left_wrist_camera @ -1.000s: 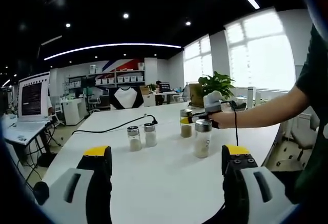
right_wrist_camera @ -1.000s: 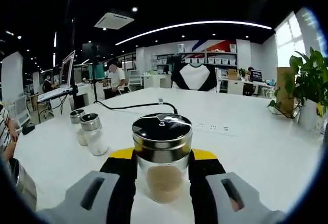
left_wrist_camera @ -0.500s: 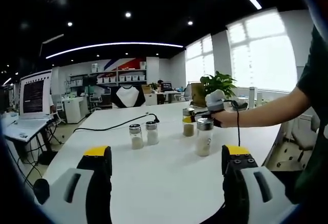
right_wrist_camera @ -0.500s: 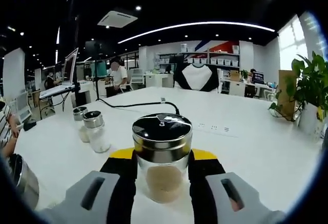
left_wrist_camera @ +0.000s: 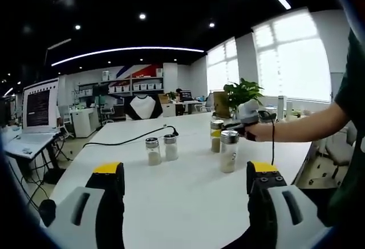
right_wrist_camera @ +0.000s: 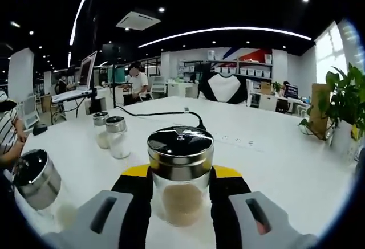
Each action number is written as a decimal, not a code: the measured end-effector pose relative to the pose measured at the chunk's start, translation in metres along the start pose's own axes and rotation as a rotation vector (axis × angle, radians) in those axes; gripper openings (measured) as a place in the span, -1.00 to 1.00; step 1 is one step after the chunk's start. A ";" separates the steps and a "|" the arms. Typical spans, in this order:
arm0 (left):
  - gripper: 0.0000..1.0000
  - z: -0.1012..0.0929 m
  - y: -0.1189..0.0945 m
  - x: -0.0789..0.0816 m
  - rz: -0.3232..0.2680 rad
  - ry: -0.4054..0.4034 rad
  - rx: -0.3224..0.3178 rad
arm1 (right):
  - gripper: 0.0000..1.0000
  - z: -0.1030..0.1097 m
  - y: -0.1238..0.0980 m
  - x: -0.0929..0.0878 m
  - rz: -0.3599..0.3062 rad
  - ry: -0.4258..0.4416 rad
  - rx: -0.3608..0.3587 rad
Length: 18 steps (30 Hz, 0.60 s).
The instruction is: Rotate the seasoning bottle until the label or dispensing opening points toward the visible target arrow and the bottle remains upright within the marked orientation range
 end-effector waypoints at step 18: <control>0.87 -0.003 0.000 0.002 -0.001 0.011 -0.010 | -0.26 0.007 -0.032 -0.017 -0.010 0.040 -0.010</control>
Point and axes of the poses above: the point that each gripper's makers call its tool centre point, and the gripper's own axes: y roughly forward along the fingers, z roughly to its left, x roughly out of its top, the point moved 9 cm from there along -y, roughly backward along the fingers, and after that the axes turned 9 degrees about z, right-handed, at the moved point
